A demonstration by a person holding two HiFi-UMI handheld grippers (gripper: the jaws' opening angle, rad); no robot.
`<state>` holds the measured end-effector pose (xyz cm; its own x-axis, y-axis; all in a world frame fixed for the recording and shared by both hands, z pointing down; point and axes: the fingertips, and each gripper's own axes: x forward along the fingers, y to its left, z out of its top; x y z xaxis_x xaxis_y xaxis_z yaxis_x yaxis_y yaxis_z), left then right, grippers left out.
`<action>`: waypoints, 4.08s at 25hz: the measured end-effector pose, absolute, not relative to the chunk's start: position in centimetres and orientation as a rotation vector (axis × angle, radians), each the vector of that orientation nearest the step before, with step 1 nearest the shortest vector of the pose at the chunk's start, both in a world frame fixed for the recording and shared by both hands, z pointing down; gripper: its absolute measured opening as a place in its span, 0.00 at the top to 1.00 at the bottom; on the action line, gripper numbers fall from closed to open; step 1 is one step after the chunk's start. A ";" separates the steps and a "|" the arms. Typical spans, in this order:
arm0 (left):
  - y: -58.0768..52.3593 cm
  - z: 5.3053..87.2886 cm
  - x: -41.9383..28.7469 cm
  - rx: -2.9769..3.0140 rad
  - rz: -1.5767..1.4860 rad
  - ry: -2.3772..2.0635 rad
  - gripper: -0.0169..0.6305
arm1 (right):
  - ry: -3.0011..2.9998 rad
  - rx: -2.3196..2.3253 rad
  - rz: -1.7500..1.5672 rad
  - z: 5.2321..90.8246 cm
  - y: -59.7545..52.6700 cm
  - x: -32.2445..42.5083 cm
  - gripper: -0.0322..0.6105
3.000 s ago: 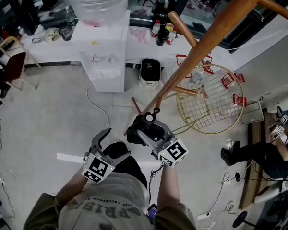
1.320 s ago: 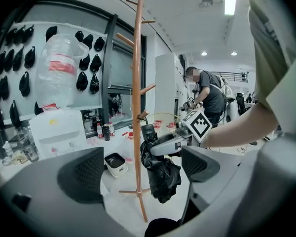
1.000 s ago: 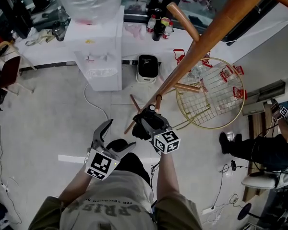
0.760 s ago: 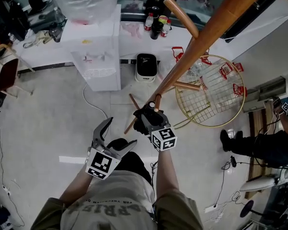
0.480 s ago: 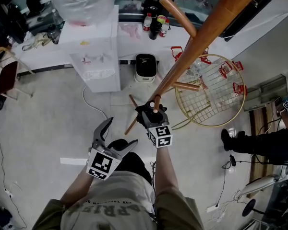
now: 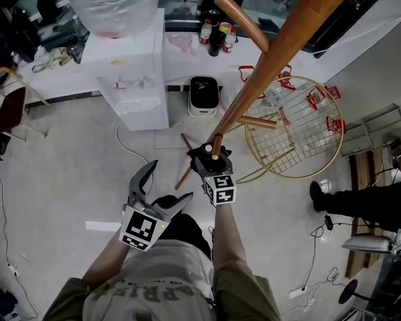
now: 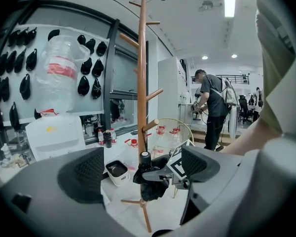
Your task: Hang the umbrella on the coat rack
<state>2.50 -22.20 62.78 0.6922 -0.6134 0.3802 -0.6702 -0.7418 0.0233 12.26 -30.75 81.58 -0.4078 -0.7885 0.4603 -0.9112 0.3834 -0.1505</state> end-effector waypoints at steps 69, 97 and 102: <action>-11.5 36.7 -0.8 2.732 0.092 -1.630 0.96 | -2.414 2.159 -0.200 35.8 -6.1 17.5 0.95; -11.2 35.3 -0.2 2.772 -0.031 -1.535 0.96 | -2.400 2.094 -0.312 34.1 -6.7 15.6 0.95; -11.3 35.6 -0.2 2.765 -0.025 -1.525 0.96 | -2.400 2.094 -0.321 33.9 -6.6 15.5 0.95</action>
